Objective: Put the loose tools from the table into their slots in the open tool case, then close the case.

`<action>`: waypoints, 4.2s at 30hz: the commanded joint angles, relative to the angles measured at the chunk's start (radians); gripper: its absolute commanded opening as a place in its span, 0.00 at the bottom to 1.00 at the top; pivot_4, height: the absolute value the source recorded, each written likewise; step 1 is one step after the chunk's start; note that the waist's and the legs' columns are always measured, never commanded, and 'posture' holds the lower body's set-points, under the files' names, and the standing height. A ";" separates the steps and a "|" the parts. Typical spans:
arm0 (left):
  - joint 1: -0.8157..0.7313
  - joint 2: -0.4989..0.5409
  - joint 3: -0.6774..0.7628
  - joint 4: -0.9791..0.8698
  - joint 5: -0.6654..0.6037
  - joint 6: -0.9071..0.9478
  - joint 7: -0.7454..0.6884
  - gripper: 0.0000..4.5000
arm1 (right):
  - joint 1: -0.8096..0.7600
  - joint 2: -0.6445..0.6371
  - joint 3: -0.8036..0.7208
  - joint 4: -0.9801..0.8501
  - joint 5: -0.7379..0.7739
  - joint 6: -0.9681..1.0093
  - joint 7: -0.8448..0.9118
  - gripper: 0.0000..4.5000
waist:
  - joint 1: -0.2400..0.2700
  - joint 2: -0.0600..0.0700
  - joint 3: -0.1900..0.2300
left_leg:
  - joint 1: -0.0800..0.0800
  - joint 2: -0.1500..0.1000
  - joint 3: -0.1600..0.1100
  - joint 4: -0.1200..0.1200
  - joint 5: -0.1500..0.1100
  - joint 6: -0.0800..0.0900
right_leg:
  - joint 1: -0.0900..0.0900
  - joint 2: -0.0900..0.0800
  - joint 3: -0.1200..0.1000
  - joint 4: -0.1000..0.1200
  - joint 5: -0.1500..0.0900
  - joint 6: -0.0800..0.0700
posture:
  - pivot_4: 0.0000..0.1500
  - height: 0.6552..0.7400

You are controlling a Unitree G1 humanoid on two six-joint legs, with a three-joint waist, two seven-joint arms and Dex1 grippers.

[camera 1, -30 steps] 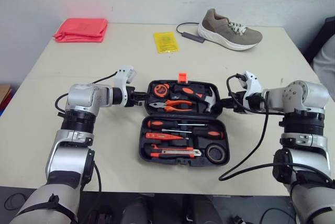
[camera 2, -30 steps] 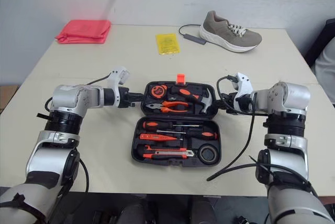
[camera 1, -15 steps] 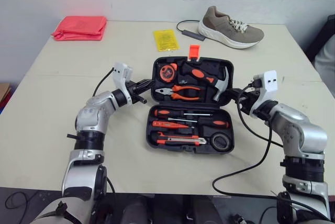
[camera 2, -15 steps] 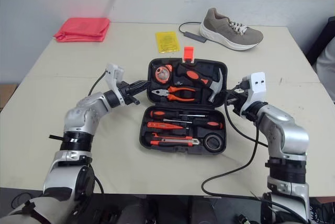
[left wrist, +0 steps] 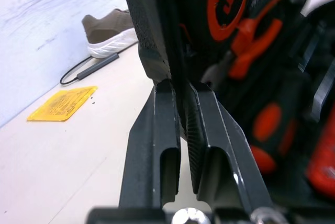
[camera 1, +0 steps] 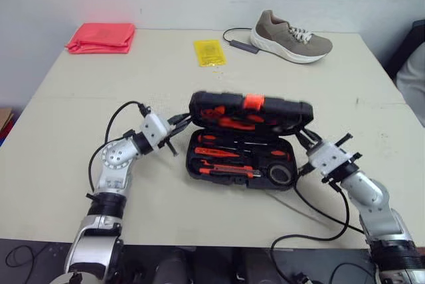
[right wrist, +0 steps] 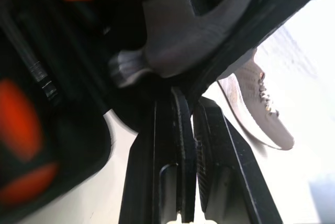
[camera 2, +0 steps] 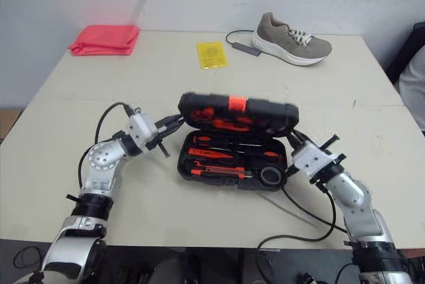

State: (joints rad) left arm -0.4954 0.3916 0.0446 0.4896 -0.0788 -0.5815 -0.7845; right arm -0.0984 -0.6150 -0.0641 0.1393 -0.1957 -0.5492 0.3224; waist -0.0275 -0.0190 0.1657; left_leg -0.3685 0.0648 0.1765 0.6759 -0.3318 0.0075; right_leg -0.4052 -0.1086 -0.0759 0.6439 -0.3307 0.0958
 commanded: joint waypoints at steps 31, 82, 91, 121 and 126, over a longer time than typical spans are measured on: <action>-0.570 -0.074 -0.177 0.569 0.060 0.445 -0.128 0.01 | 0.428 -0.272 0.029 -0.618 0.538 0.809 0.500 0.00 | 0.028 -0.009 0.001 | -0.004 -0.004 -0.004 0.003 -0.001 0.003 | 0.001 0.002 -0.004 -0.003 0.000 -0.001 | 1.00 1.00; -0.455 -0.260 -0.346 0.054 0.001 0.570 -0.291 0.01 | 0.181 -0.054 -0.023 -0.606 0.380 0.755 0.311 0.00 | 0.027 -0.006 0.002 | -0.002 -0.001 -0.005 0.006 -0.002 0.004 | 0.005 0.003 -0.003 -0.003 0.001 0.001 | 1.00 1.00; -0.451 -0.264 -0.396 0.104 0.080 0.607 -0.279 0.01 | 0.281 -0.048 -0.020 -0.564 0.340 0.757 0.313 0.00 | 0.027 -0.006 0.002 | -0.001 -0.001 -0.006 0.006 -0.002 0.005 | 0.007 0.002 -0.004 -0.003 0.001 0.001 | 1.00 1.00; -0.393 -0.215 -0.461 0.204 0.153 0.675 -0.257 0.01 | 0.016 0.115 0.011 -0.451 0.553 0.804 0.409 0.00 | 0.016 -0.002 -0.002 | 0.002 0.001 -0.006 0.007 -0.002 0.004 | 0.008 0.002 -0.002 0.000 0.000 0.000 | 1.00 1.00; -0.378 -0.215 -0.478 0.224 0.158 0.648 -0.284 0.01 | -0.016 0.091 0.003 -0.466 0.550 0.827 0.426 0.00 | 0.012 -0.002 -0.003 | 0.002 0.000 -0.006 0.007 -0.002 0.004 | 0.008 0.001 -0.003 0.000 0.000 0.000 | 1.00 1.00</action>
State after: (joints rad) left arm -0.9443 0.1703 -0.3557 0.6085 0.0018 0.0412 -1.0478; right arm -0.0459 -0.5244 -0.0362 -0.1995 0.2991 0.3201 0.7313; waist -0.0151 -0.0207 0.1628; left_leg -0.3666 0.0652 0.1701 0.6825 -0.3340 0.0115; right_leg -0.3971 -0.1077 -0.0788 0.6436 -0.3306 0.0959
